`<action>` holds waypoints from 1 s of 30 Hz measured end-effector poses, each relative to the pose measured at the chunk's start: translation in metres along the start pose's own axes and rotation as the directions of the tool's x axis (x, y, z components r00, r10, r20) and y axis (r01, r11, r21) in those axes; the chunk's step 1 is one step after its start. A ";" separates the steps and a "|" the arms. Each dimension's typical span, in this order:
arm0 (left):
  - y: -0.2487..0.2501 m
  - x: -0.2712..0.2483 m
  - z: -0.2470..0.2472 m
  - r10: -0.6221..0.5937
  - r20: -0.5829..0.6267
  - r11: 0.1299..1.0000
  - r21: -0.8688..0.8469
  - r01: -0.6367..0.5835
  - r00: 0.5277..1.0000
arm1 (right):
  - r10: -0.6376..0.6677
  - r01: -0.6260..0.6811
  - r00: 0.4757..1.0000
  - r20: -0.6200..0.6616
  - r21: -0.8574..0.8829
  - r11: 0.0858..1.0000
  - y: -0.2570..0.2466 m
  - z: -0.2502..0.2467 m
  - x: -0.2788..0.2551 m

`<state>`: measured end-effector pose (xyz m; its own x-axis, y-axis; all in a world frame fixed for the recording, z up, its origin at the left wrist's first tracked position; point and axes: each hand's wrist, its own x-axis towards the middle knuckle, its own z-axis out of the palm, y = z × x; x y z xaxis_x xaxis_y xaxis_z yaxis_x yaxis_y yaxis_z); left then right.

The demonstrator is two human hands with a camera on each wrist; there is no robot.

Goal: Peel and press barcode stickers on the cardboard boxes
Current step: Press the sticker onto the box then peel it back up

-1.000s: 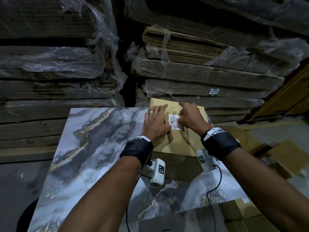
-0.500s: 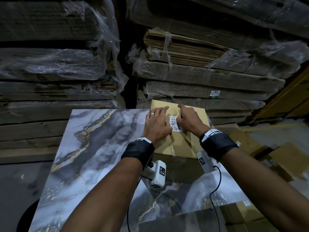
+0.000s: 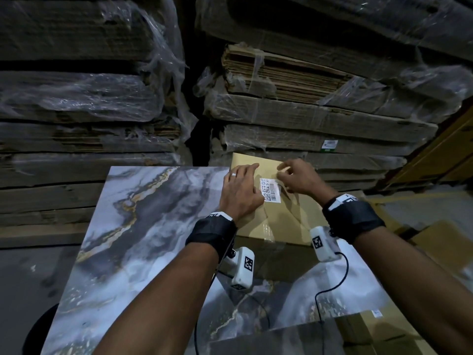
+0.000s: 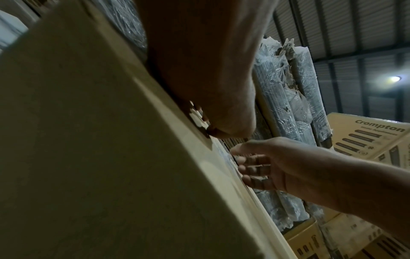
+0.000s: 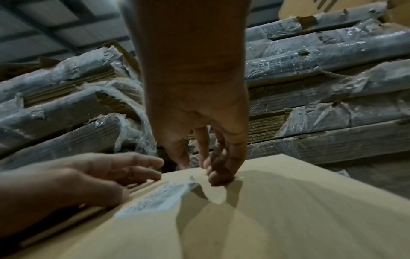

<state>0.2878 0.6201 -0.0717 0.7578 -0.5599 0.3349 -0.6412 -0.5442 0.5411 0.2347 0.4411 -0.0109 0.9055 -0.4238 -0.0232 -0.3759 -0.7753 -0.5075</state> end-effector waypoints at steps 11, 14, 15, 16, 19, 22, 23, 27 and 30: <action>0.000 0.000 0.002 0.003 -0.026 1.000 0.007 -0.003 1.000 | -0.083 0.038 0.991 -0.109 -0.361 0.932 -0.009 0.021 -0.016; 0.000 0.000 0.002 0.001 -0.034 1.000 0.009 -0.001 0.999 | -0.017 0.001 0.999 -0.041 -0.360 0.933 -0.017 0.017 -0.010; 0.000 -0.001 0.002 0.000 -0.035 1.000 0.013 0.001 0.999 | 0.021 -0.022 1.000 -0.009 -0.341 0.940 -0.019 0.015 -0.007; 0.001 0.000 0.002 -0.001 -0.033 1.000 0.016 0.002 0.999 | 0.064 -0.052 0.998 0.026 -0.319 0.946 -0.022 0.012 -0.002; 0.001 0.000 0.001 0.001 -0.023 1.000 0.015 -0.001 1.000 | 0.189 -0.148 0.973 0.134 -0.270 0.951 -0.032 0.000 0.006; 0.000 0.000 0.002 0.005 -0.030 1.000 0.021 -0.004 1.000 | 0.281 -0.260 0.938 0.206 -0.123 0.958 -0.037 -0.006 0.011; 0.000 0.000 0.003 0.005 -0.034 1.000 0.023 -0.005 0.999 | 0.312 -0.309 0.920 0.235 -0.052 0.950 -0.039 -0.007 0.011; -0.001 0.000 0.004 0.007 -0.041 1.000 0.026 -0.006 0.999 | 0.353 -0.387 0.893 0.280 0.075 0.919 -0.040 -0.012 0.009; -0.001 0.000 0.004 0.011 -0.048 1.000 0.027 -0.010 0.999 | 0.286 -0.290 0.955 0.084 0.045 0.956 -0.032 -0.012 0.012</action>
<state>0.2878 0.6179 -0.0751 0.7558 -0.5349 0.3777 -0.6515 -0.5556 0.5166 0.2552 0.4554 0.0156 0.7735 -0.5868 -0.2395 -0.6131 -0.5971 -0.5173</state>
